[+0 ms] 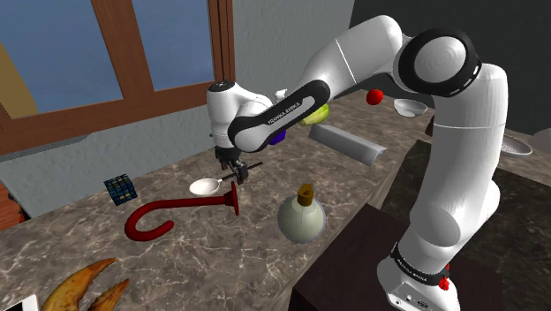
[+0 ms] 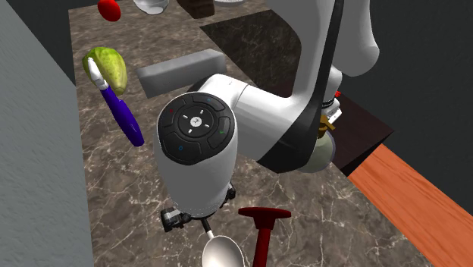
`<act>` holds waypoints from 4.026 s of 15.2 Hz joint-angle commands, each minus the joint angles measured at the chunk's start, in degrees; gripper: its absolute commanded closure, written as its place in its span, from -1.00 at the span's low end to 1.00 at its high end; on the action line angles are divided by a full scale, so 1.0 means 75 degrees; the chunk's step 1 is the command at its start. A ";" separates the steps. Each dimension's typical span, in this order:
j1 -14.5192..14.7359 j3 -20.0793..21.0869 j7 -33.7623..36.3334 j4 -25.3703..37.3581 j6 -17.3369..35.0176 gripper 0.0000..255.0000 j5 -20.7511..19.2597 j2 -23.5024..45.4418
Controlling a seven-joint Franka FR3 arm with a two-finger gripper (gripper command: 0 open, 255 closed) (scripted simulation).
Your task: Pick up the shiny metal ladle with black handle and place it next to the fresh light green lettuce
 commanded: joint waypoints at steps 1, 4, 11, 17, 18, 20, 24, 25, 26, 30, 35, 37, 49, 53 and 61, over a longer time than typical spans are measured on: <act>0.0000 0.0000 0.0000 0.0000 0.0000 -1.00 0.0000 0.0000; 0.0000 0.0000 0.0000 0.0000 0.0000 1.00 0.0000 0.0000; 0.0000 0.0000 0.0001 0.0000 0.0001 1.00 -0.0001 0.0001; -0.0121 0.0162 -0.0283 0.0197 -0.0446 1.00 0.0360 -0.0356; -0.0138 0.0185 -0.0328 0.0236 -0.0524 1.00 0.0416 -0.0411; -0.0170 0.0228 -0.0416 0.0320 -0.0680 1.00 0.0525 -0.0518; -0.0224 0.0302 -0.0582 0.0510 -0.1003 1.00 0.0728 -0.0716; -0.0236 0.0317 -0.0622 0.0562 -0.1086 1.00 0.0775 -0.0762; -0.0246 0.0332 -0.0660 0.0616 -0.1169 1.00 0.0820 -0.0806; -0.0282 0.0383 -0.0805 0.0851 -0.1509 1.00 0.0987 -0.0968; -0.0309 0.0431 -0.0965 0.1187 -0.1951 1.00 0.1158 -0.1132; -0.0314 0.0446 -0.1022 0.1335 -0.2133 1.00 0.1215 -0.1185; -0.0395 0.0438 -0.1419 0.2263 -0.3104 1.00 0.1400 -0.1316; -0.0761 0.0183 -0.2049 0.2452 -0.3054 1.00 0.1362 -0.1159; -0.1322 -0.0300 -0.3181 0.3335 -0.3148 1.00 0.1110 -0.0454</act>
